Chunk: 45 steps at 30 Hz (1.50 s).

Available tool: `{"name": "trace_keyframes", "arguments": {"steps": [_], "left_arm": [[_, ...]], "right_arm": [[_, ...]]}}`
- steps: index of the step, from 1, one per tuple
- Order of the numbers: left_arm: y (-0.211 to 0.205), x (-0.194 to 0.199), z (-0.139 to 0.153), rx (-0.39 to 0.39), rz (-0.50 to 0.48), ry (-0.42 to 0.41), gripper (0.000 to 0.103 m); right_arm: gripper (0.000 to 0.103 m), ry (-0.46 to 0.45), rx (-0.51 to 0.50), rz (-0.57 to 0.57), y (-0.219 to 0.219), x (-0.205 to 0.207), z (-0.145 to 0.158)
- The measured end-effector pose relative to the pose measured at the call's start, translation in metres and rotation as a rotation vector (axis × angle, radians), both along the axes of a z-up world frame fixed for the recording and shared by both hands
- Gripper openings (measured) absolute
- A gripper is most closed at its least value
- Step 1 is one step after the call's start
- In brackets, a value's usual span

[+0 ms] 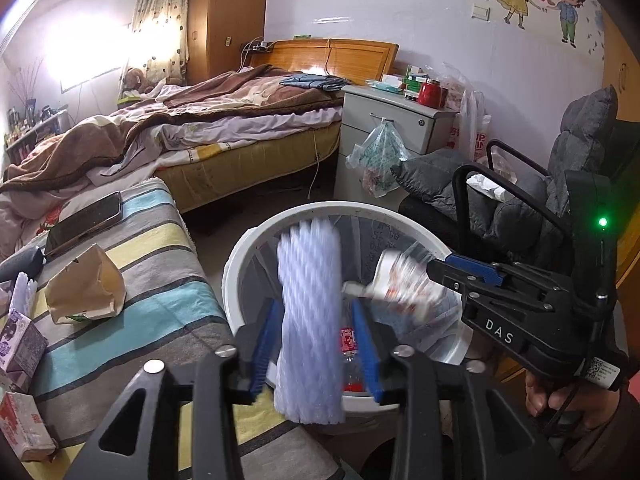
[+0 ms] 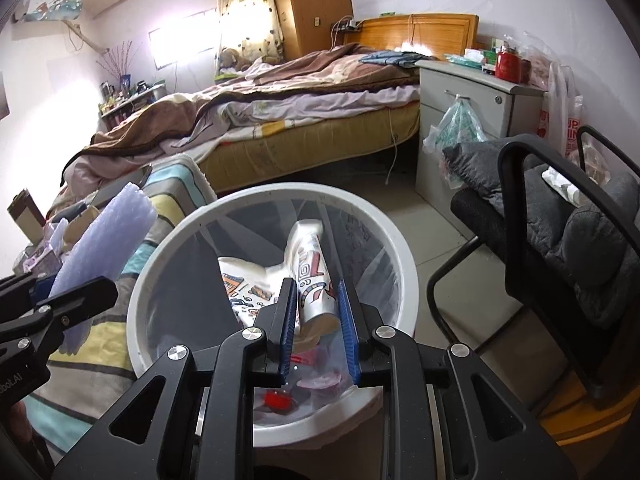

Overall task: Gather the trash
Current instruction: 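Carry the foam net and paper cup over the bin and release both, then move both tools back over the bed toward the strawberry milk carton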

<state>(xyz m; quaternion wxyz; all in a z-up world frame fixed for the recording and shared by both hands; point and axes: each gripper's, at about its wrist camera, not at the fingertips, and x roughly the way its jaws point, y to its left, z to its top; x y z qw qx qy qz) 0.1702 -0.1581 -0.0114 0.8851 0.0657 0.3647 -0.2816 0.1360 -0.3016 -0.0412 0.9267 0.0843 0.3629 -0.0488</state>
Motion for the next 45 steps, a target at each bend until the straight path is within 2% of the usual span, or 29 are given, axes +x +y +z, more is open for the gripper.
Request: {"name": "trace_keyframes", "arguments": {"steps": [2, 5, 11, 21, 24, 27, 29, 32, 45], "left_arm": [[0.001, -0.001, 0.001, -0.007, -0.002, -0.001, 0.045], [0.004, -0.001, 0.002, 0.000, 0.014, -0.002, 0.046], [0.017, -0.009, 0.008, -0.009, 0.039, -0.016, 0.051], [0.043, -0.021, 0.020, -0.019, 0.093, -0.042, 0.052], [0.051, -0.026, 0.026, -0.009, 0.111, -0.065, 0.052], [0.064, -0.031, 0.031, -0.026, 0.129, -0.077, 0.052], [0.073, -0.035, 0.035, -0.015, 0.162, -0.097, 0.056], [0.087, -0.041, 0.037, -0.008, 0.208, -0.124, 0.060], [0.150, -0.047, 0.028, 0.022, 0.324, -0.111, 0.063]], "right_arm": [[0.026, -0.009, 0.000, 0.000, 0.000, -0.002, 0.002], [0.037, -0.013, 0.010, -0.002, 0.000, -0.003, 0.004], [0.037, -0.045, 0.000, 0.010, 0.008, -0.010, 0.013], [0.039, -0.093, -0.013, 0.035, 0.026, -0.017, 0.027], [0.045, -0.106, -0.012, 0.046, 0.033, -0.019, 0.031], [0.046, -0.116, -0.013, 0.056, 0.039, -0.019, 0.034], [0.047, -0.123, -0.011, 0.063, 0.044, -0.020, 0.035], [0.057, -0.133, -0.011, 0.080, 0.053, -0.021, 0.036], [0.058, -0.136, -0.028, 0.185, 0.099, -0.012, 0.038]]}}
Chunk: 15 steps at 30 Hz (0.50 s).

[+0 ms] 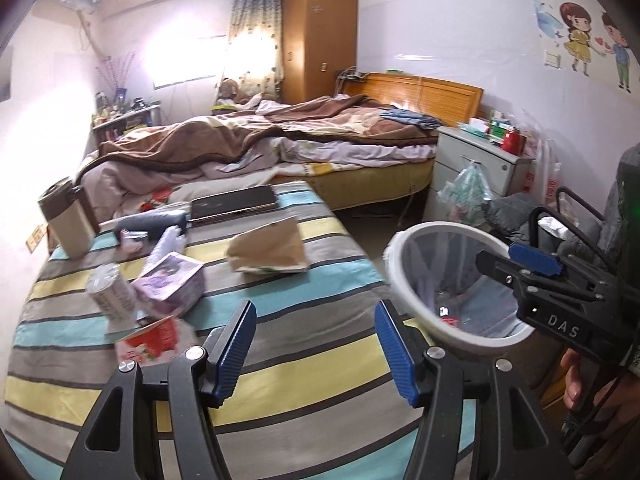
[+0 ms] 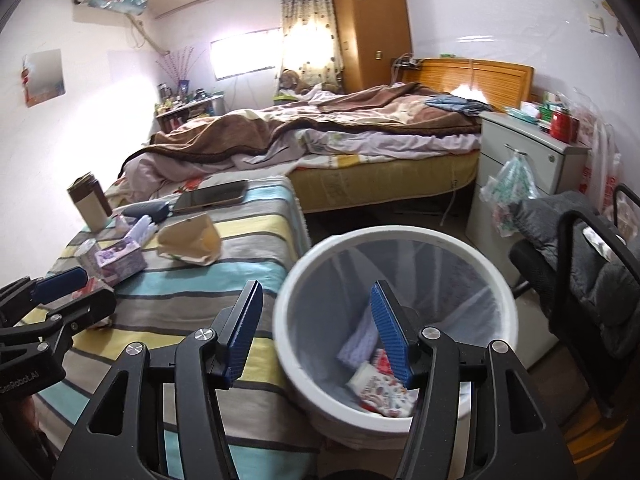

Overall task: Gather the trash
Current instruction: 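Move both tools back over the bed toward the strawberry milk carton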

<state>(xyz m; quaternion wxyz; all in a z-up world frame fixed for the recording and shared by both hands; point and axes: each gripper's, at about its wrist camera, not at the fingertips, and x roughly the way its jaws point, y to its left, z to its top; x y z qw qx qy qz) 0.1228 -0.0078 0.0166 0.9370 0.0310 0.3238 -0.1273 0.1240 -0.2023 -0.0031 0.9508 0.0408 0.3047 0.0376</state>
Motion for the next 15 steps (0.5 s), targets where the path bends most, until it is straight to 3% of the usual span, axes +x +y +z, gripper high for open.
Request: {"name": "trace_keyframes", "arguments": {"steps": [15], "left_arm": [[0.097, 0.010, -0.028, -0.038, 0.178, 0.080, 0.069]], "right_arm": [[0.060, 0.056, -0.008, 0.135, 0.056, 0.032, -0.010]]}}
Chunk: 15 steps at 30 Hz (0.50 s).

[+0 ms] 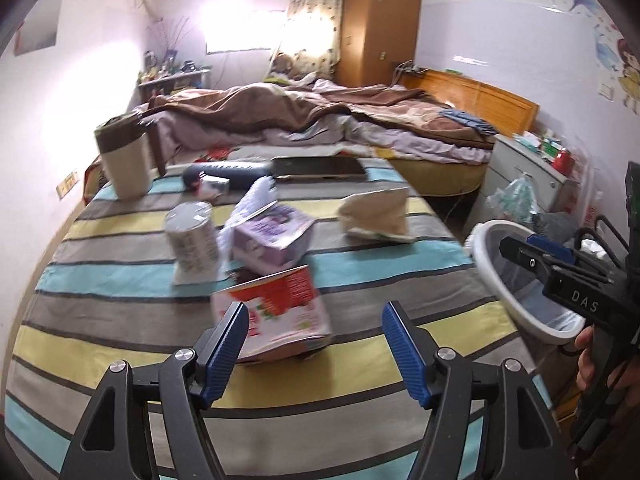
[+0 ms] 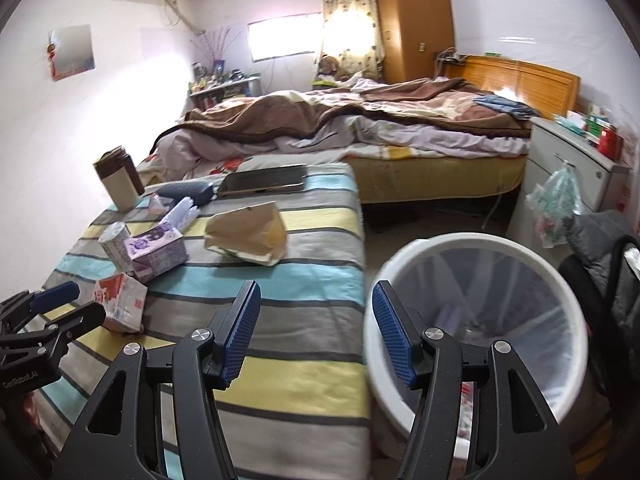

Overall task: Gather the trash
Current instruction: 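Move both tools back over the bed toward the strawberry milk carton, then grasp the strawberry milk carton with the left gripper while the right grasps the paper bag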

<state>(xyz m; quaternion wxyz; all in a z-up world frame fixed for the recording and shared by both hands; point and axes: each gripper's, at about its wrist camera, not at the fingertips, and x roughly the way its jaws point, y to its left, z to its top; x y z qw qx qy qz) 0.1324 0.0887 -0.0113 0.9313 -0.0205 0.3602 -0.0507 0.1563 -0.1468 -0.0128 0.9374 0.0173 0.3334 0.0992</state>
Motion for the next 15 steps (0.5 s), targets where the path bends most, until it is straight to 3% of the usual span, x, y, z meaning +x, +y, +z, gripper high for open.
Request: {"name": "trace_keyframes", "arguments": {"steps": [7, 15], "left_arm": [[0.023, 0.011, -0.015, 0.006, 0.074, 0.038, 0.069], [0.031, 0.028, -0.028, -0.075, 0.056, 0.095, 0.077]], "right_arm": [[0.061, 0.011, -0.038, 0.060, 0.023, 0.020, -0.002], [0.061, 0.035, -0.029, 0.089, 0.030, 0.049, -0.008]]}}
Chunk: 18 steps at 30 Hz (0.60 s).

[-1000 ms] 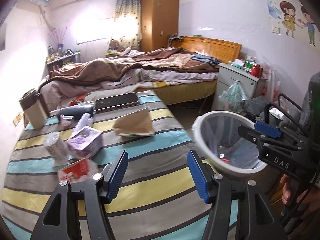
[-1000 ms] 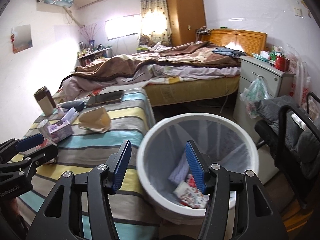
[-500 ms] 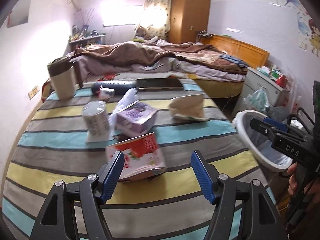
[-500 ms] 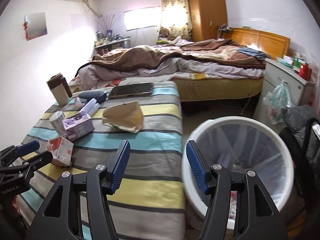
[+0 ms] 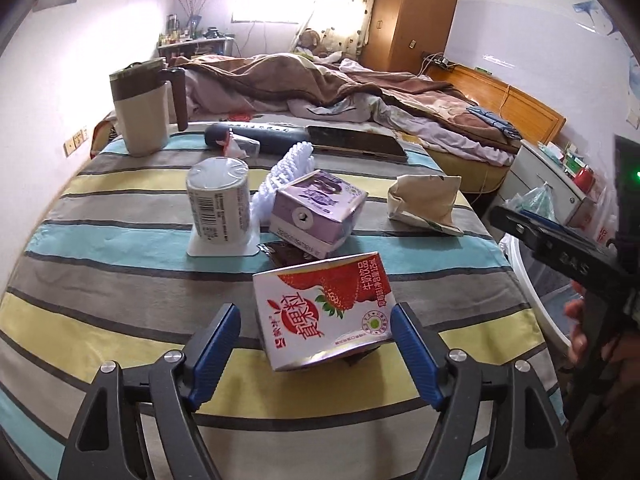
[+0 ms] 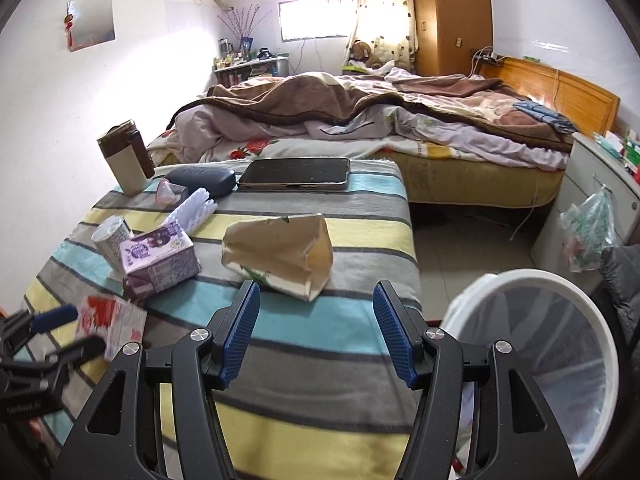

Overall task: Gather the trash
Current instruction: 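Grasp the strawberry milk carton with the left gripper while the right grasps the paper bag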

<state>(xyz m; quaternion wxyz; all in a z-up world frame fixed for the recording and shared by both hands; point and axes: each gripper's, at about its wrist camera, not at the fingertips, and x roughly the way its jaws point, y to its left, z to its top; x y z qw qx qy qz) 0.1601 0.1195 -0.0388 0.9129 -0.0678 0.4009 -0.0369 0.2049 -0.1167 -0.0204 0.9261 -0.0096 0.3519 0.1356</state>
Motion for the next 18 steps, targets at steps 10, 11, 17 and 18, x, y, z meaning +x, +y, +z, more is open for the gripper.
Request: {"name": "trace_keyframes", "arguments": {"steps": [10, 11, 17, 18], "left_arm": [[-0.013, 0.012, -0.012, 0.002, -0.043, 0.042, 0.077], [-0.014, 0.012, -0.011, 0.003, -0.044, 0.040, 0.077], [-0.018, 0.017, -0.014, -0.020, -0.081, 0.054, 0.077], [-0.019, 0.018, -0.016, -0.029, -0.092, 0.060, 0.077]], "right_arm": [[0.065, 0.063, 0.041, 0.057, 0.006, 0.036, -0.012], [0.065, 0.072, 0.050, 0.067, 0.006, 0.039, -0.013], [0.065, 0.081, 0.045, 0.095, 0.010, 0.056, -0.017], [0.065, 0.088, 0.035, 0.104, 0.011, 0.058, -0.018]]}}
